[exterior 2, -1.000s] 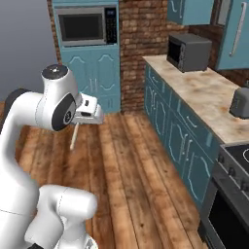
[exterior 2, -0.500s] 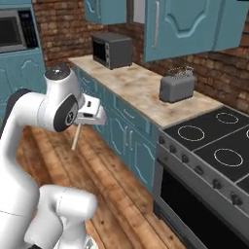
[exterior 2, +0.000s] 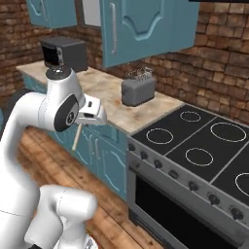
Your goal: Pick up the dish brush and bar soap from the sink, and place them back in the cabinet, and close the cabinet door.
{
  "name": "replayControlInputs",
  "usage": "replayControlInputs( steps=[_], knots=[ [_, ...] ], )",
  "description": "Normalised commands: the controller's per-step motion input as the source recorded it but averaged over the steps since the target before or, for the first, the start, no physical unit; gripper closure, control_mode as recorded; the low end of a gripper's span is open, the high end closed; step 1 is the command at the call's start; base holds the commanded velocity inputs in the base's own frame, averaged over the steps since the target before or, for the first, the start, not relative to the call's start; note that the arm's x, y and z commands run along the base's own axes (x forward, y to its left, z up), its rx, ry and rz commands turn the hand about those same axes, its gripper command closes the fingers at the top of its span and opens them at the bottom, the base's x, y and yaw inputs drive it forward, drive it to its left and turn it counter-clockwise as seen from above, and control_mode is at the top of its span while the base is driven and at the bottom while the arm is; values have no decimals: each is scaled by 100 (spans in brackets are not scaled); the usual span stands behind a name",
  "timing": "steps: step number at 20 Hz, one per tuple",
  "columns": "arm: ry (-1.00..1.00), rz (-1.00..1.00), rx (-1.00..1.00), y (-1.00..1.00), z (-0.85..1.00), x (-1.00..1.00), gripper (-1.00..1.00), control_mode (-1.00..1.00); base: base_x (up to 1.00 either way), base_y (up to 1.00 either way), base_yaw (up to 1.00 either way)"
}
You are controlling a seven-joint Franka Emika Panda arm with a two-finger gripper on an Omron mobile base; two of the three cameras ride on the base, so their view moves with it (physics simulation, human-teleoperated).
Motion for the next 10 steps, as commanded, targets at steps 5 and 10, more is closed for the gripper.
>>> replayControlInputs(
  steps=[5,10],
  knots=[
    [0,0,0,0,0,0,100,100,52,19,-33],
    [0,0,0,0,0,0,100,100,29,44,-29]
  ],
)
